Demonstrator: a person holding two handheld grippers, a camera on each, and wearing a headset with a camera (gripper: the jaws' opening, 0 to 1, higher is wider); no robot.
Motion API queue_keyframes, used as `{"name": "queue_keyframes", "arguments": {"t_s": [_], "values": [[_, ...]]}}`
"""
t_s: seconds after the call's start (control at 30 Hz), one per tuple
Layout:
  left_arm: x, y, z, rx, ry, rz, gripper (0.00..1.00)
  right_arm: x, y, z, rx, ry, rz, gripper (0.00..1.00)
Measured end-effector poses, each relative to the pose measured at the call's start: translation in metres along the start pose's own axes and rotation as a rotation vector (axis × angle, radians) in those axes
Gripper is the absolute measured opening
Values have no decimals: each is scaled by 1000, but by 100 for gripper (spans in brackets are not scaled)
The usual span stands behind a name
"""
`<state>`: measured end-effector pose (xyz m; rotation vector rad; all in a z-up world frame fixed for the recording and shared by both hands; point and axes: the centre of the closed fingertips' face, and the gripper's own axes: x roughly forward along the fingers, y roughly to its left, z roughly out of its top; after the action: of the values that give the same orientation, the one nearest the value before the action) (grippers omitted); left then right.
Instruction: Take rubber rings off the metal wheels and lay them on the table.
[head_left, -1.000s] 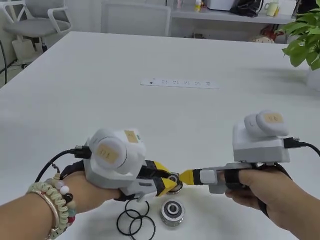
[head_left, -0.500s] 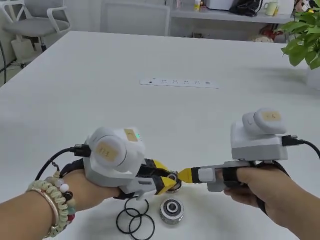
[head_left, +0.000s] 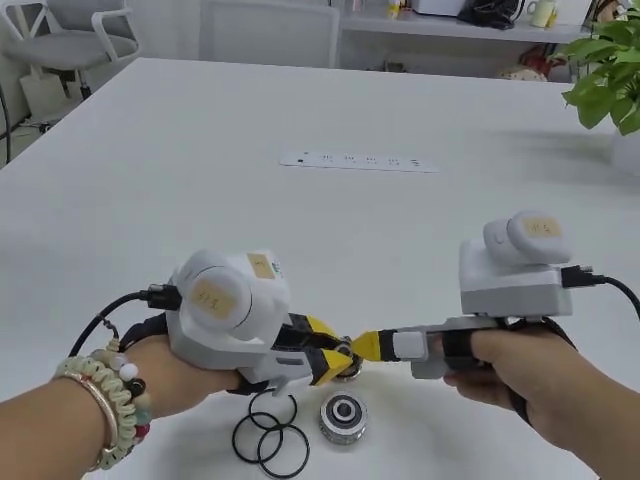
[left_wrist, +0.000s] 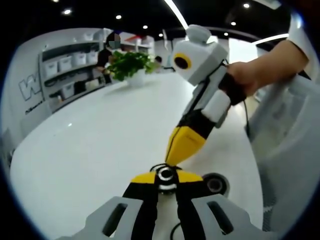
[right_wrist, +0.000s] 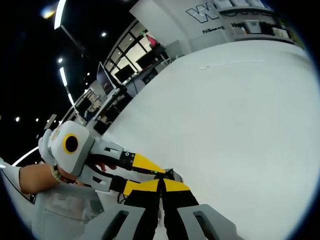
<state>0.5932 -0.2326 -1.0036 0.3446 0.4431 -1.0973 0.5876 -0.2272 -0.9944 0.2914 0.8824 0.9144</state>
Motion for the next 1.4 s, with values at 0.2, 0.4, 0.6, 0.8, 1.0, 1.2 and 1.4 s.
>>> {"name": "queue_keyframes", "arguments": {"t_s": [0.2, 0.4, 0.6, 0.8, 1.0, 1.2, 1.4], "values": [[0, 0, 0, -12, -8, 3, 14, 0, 5, 4, -11, -17, -3, 0], [1, 0, 1, -23, -9, 6, 14, -1, -2, 2, 11, -10, -17, 0], [2, -1, 1, -1, -4, 5, 14, -2, -7, 1, 5, -4, -41, 0], [1, -1, 2, 22, 30, -7, 14, -1, -14, -2, 15, 4, -63, 0], [-5, 1, 13, 29, 11, -11, 12, -2, -15, 1, 23, -4, -62, 0], [-15, 2, 34, 9, -33, -6, 20, -5, -15, 4, 37, -18, -61, 0], [-27, -5, 61, 14, -78, -40, 29, -8, -18, 7, 53, -35, -63, 0]]}}
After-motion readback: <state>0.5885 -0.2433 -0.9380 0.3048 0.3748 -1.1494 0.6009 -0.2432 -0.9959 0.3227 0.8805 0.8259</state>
